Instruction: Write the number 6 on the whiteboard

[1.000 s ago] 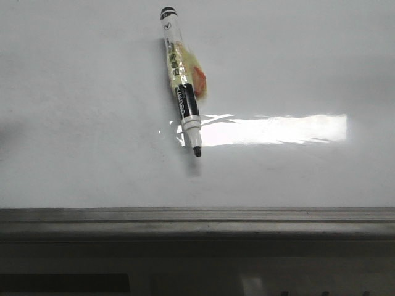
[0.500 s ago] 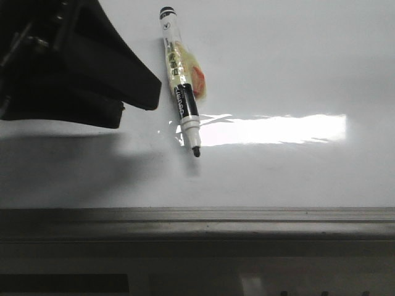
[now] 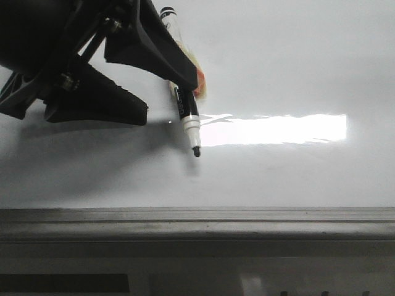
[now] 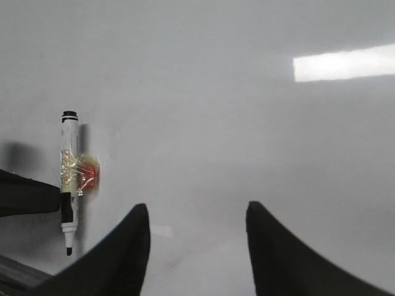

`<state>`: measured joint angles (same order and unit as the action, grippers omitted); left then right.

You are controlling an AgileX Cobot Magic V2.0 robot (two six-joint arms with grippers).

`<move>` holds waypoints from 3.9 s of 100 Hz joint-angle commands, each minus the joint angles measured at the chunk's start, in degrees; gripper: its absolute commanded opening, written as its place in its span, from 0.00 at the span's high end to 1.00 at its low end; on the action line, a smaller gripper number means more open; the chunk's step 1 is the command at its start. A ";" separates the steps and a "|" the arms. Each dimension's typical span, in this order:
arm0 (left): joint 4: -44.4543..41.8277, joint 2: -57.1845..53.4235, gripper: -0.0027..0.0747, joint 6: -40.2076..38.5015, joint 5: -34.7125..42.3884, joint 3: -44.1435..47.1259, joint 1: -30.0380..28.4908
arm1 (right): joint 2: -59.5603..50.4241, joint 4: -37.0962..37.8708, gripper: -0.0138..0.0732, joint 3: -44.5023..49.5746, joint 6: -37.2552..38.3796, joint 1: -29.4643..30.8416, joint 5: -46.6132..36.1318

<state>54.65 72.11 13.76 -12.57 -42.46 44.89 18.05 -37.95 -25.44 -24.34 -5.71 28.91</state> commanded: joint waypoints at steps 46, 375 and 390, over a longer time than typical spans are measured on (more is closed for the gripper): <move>5.82 5.39 0.47 -0.38 1.53 -2.01 0.43 | 1.06 0.63 0.47 -2.16 -0.59 0.41 -3.39; 6.61 -9.84 0.78 62.77 -34.92 -2.01 0.43 | 39.73 -41.19 0.92 -15.14 -62.93 -31.08 14.03; 6.39 -13.04 0.47 61.23 -35.27 -2.01 0.34 | 38.77 -41.19 0.90 -14.35 -63.17 -31.08 11.19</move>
<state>57.77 62.33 76.17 -47.39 -42.76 45.20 58.03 -76.08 -38.63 -86.91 -36.76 42.24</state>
